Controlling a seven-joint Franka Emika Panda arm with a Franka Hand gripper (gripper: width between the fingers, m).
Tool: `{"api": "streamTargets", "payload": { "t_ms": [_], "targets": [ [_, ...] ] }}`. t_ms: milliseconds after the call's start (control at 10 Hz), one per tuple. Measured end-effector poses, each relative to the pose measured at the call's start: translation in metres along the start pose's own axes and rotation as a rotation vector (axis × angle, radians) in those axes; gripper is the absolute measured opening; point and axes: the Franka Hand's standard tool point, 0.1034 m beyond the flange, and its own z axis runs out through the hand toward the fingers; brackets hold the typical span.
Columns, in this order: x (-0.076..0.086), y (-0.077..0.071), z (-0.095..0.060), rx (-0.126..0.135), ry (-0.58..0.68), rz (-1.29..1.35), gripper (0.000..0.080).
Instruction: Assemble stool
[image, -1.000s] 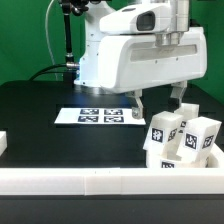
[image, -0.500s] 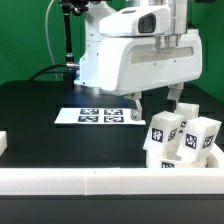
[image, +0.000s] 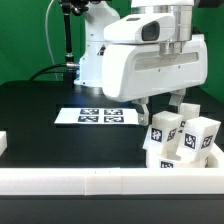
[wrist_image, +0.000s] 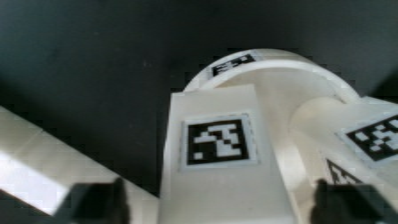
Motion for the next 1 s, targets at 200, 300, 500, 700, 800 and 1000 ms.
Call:
{"api": "streamTargets", "payload": {
  "t_ms": [200,300,500,700,800,1000],
  "targets": [
    [-0.0013,0.0016,0.0001,0.0,0.0,0.011,0.0335],
    [-0.0013,0.0017,0.0001,0.0,0.0,0.039,0.0335],
    [-0.0016,0.0021,0.0,0.0,0.0,0.085,0.0335],
    [-0.0014,0.0022,-0.0001,0.0,0.001,0.268,0.0337],
    [-0.0013,0.0022,-0.0002,0.001,0.001,0.309,0.0337],
    [-0.001,0.0022,-0.0003,0.001,0.002,0.48,0.0337]
  ]
}}
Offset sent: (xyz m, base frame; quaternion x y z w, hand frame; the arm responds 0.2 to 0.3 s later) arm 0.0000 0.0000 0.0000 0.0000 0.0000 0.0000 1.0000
